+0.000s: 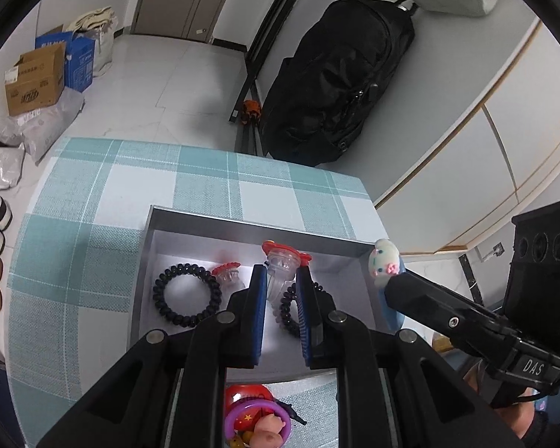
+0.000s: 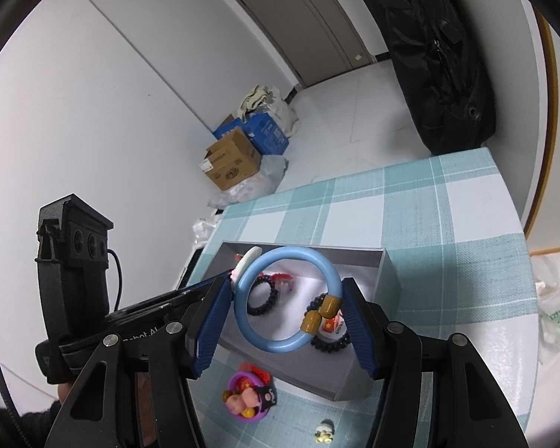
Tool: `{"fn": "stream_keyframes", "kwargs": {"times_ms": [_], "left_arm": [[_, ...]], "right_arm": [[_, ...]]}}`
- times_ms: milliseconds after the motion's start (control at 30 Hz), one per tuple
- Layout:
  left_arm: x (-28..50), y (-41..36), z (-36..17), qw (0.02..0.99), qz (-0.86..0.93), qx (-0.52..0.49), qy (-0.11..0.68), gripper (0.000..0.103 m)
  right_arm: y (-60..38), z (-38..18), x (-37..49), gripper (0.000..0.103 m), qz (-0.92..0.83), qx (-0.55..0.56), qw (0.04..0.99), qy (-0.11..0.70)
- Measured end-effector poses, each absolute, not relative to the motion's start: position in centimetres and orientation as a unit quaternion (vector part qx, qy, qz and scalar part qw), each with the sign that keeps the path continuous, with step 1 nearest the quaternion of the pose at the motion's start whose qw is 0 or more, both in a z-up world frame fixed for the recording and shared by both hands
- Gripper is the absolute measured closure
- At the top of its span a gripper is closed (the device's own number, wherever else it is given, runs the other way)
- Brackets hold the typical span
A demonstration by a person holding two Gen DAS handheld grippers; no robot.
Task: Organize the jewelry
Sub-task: 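Carry the pacifier into the box with the left tool while the right tool carries the blue teether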
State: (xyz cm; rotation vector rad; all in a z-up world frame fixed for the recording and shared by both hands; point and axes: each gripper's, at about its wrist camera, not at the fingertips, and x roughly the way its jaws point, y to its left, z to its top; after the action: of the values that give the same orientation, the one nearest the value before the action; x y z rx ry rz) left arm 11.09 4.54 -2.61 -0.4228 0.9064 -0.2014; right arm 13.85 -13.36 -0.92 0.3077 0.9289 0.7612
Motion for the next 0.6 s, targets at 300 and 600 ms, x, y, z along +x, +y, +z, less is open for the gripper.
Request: {"fn": "stream_keyframes", "kwargs": {"times_ms": [300, 600], "left_arm": [[11.05, 4.45, -2.66, 0.877, -0.083, -0.195, 0.431, 0.092], [11.2, 4.22, -2.62, 0.879, -0.084, -0.19, 0.429, 0.092]], "right_arm": [[-13.13, -1.22, 14.09, 0.044, 0.35, 0.142, 0.814, 0.442], [-13.24, -1.6, 14.18, 0.044, 0.348, 0.148, 0.809, 0.45]]}}
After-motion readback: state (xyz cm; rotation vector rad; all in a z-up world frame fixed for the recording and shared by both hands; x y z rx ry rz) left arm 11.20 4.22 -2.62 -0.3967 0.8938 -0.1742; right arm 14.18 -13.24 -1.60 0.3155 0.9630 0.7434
